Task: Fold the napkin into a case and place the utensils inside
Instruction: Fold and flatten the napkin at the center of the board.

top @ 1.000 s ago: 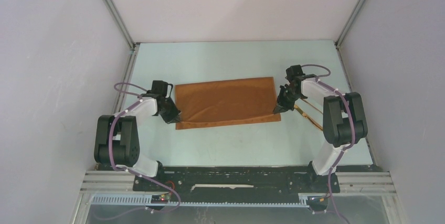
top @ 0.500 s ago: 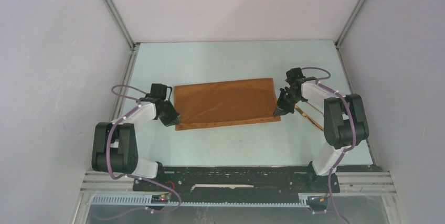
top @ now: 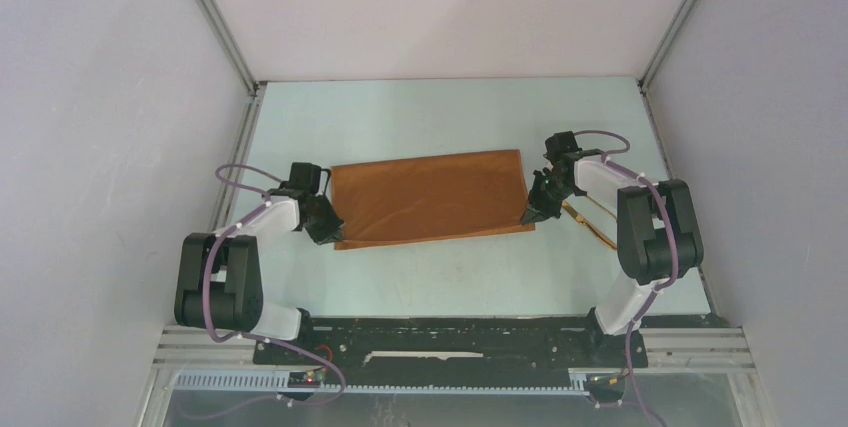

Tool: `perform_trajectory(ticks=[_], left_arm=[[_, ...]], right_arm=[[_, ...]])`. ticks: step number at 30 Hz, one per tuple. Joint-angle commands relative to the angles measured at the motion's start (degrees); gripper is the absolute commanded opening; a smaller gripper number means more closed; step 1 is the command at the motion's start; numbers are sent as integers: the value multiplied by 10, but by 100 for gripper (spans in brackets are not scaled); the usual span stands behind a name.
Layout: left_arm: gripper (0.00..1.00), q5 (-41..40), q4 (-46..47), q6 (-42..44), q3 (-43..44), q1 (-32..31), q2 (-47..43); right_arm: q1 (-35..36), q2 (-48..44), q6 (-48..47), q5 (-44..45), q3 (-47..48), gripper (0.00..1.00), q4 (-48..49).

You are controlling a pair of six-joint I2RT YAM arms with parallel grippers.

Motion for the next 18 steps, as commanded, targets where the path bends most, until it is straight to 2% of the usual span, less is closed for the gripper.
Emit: perform_trajectory(ticks=[1, 18], left_arm=[[3, -11, 6, 8, -4, -3, -11], [8, -6, 5, 8, -13, -5, -29]], right_arm=[[4, -11, -11, 3, 0, 0, 11], [1, 6, -8, 4, 5, 0, 26]])
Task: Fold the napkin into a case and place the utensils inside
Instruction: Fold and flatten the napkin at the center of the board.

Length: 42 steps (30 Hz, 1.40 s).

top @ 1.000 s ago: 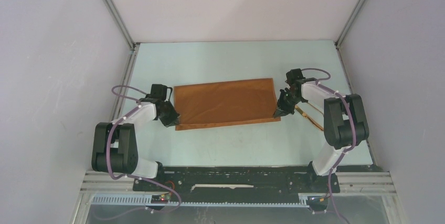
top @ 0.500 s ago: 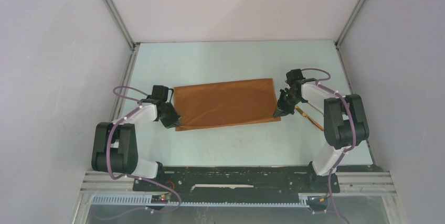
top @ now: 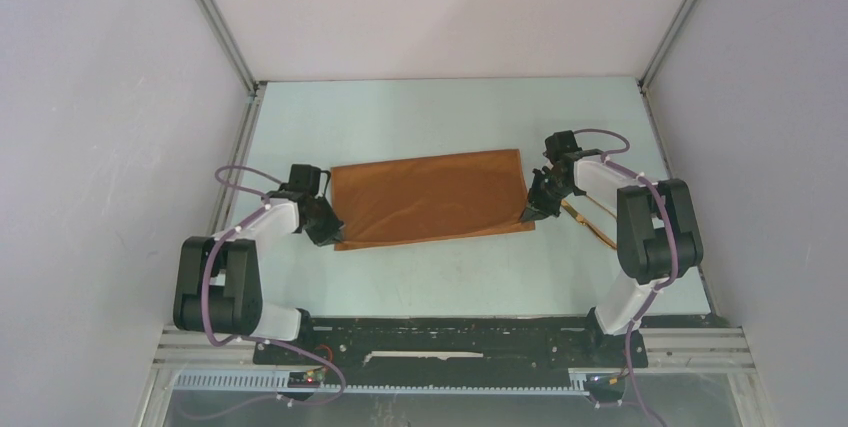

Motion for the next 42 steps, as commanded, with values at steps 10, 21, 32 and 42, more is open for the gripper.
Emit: perform_trajectory(ticks=[10, 21, 32, 42], left_arm=[[10, -5, 1, 10, -12, -5, -28], [41, -2, -48, 8, -12, -5, -100], [61, -35, -138, 21, 25, -6, -204], [67, 76, 32, 1, 2, -6, -87]], right_arm=[[-2, 11, -8, 5, 6, 0, 12], [2, 2, -15, 1, 17, 2, 2], [54, -85, -32, 208, 46, 50, -99], [56, -33, -32, -9, 53, 67, 2]])
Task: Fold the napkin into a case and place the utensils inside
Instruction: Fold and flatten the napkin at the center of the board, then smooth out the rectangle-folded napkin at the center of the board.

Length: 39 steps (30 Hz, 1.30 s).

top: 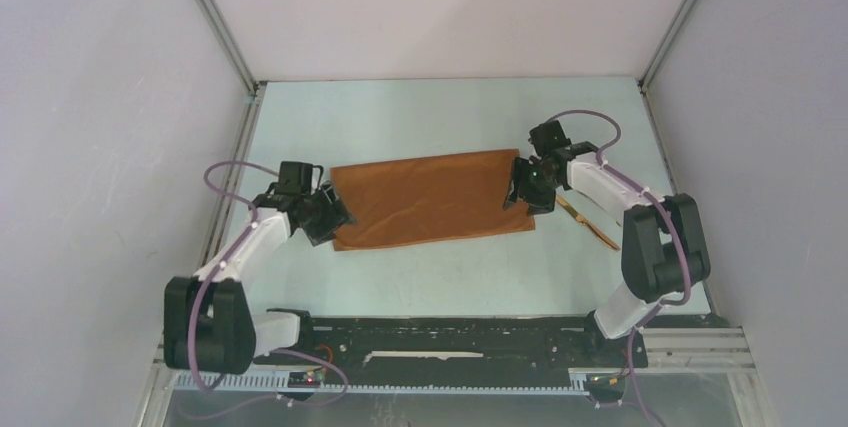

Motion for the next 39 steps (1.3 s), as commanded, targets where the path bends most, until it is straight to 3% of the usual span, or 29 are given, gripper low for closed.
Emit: perform_trajectory(ticks=[1, 5, 10, 12, 14, 15, 18, 22, 25, 30, 39], left_arm=[[67, 30, 99, -7, -15, -2, 54], [69, -11, 125, -5, -31, 0, 98], [75, -31, 110, -18, -33, -2, 79], [85, -24, 104, -20, -14, -2, 33], [92, 2, 109, -26, 25, -2, 18], [93, 19, 123, -34, 44, -2, 24], [93, 76, 210, -95, 86, 1, 80], [95, 129, 467, -220, 77, -1, 190], [100, 114, 578, -264, 84, 0, 262], [100, 82, 623, -259, 110, 14, 336], [100, 71, 685, -299, 92, 62, 410]], right_arm=[[-18, 45, -1, -98, 12, 67, 57], [-42, 76, 5, -115, -18, 67, 96], [-30, 50, -2, -33, -12, 71, 70], [-20, 24, -6, -18, 14, 77, 64], [-18, 17, -4, -39, 49, 97, 80], [-23, 26, 1, -63, 67, 99, 96], [-42, 89, 43, -180, 119, 100, 171], [-55, 186, 110, -284, 175, 100, 306], [-68, 253, 167, -345, 201, 100, 418], [-87, 340, 200, -385, 244, 100, 456], [-130, 387, 218, -395, 227, 100, 480]])
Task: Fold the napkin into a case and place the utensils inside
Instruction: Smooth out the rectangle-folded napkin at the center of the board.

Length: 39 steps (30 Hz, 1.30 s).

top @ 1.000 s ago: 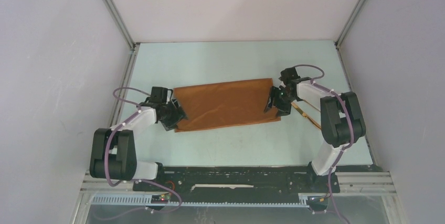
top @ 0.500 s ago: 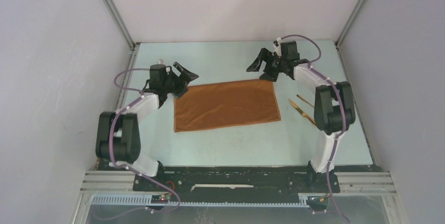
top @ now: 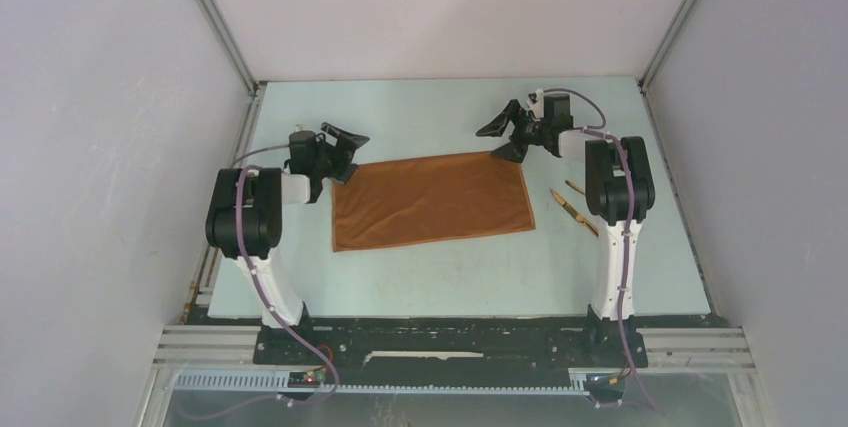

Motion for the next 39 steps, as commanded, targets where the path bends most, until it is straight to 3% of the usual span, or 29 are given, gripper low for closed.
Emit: perform_trajectory(ticks=[1, 20, 26, 29, 31, 35, 39], left_arm=[[100, -17, 54, -26, 2, 29, 21], [100, 21, 125, -39, -10, 78, 71], [100, 30, 112, -31, 4, 84, 44], [100, 67, 80, -57, 27, 88, -17], [100, 62, 0, -43, 56, 81, -76], [100, 8, -346, 98, 152, 58, -189], [100, 47, -415, 165, 112, 31, -300]], right_arm=[[-24, 22, 19, -19, 7, 100, 37], [-80, 33, 31, -27, 13, 100, 21], [-102, 5, -62, 13, 93, 100, -183], [-105, -22, -166, 97, 191, 100, -402], [-95, -51, -222, 197, 236, 100, -501], [-36, -87, -278, 389, 285, 94, -689], [24, -106, -306, 446, 254, 92, -756]])
